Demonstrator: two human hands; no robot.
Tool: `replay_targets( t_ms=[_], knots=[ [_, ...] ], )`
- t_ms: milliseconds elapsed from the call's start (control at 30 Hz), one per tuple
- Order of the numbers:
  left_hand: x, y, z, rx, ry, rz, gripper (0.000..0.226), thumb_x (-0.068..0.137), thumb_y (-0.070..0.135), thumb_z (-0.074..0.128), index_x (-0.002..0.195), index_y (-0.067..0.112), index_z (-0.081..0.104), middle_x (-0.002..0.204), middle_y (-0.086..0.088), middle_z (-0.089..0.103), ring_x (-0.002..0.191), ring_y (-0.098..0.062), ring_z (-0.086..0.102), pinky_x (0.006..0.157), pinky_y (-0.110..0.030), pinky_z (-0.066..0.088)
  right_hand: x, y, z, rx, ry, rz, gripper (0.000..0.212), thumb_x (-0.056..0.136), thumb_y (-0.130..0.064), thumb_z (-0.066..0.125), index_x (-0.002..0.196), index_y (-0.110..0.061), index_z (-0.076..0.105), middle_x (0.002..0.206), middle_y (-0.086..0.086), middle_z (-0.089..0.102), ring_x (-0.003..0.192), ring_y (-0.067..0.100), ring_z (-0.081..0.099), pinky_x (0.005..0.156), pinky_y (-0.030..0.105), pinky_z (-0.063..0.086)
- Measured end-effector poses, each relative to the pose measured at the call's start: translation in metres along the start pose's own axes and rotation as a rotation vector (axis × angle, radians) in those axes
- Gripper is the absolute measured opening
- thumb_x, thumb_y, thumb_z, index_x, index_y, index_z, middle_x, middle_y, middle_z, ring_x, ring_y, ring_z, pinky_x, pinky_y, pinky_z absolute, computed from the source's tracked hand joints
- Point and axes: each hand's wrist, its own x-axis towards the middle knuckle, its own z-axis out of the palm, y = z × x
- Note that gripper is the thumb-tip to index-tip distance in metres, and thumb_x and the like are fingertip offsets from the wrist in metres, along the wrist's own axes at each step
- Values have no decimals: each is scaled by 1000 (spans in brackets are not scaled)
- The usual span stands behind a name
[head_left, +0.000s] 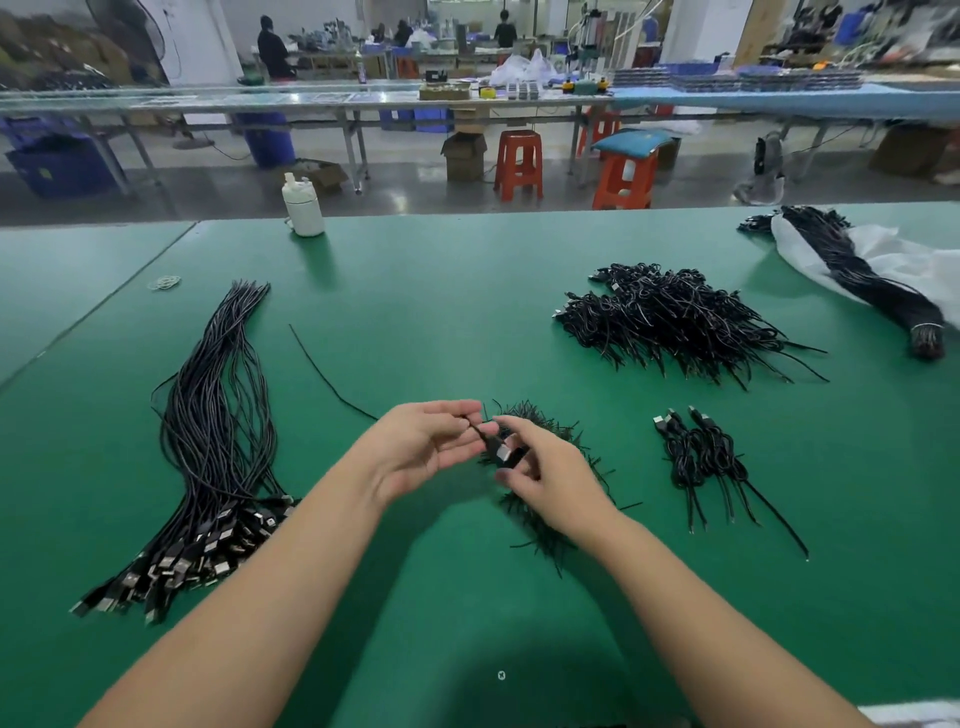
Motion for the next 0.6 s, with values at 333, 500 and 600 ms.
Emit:
replay_targets(
  t_ms=[333,500,600],
  knots=[
    [-7,-13,-4,953,141,371,13,96,18,60,97,17,73,79,1,63,62,-10,60,64,-25,48,4,-28,9,773,255,251,8,87,-6,72,93,-5,68,73,1,72,62,15,70,69,26,57],
    [-13,-22,-6,1518,39,663,21,95,38,60,104,25,74,96,0,48,97,-20,48,90,-31,40,5,-26,8,686,208,252,14,95,-20,64,89,-10,73,69,0,67,59,9,60,67,24,53],
    [-12,-22,-1,1336,-60,566,22,99,33,54,102,20,71,104,0,63,99,-17,58,95,-32,45,4,-26,6,527,184,203,16,96,-28,62,91,-28,78,97,7,61,76,7,60,74,15,48]
  ],
)
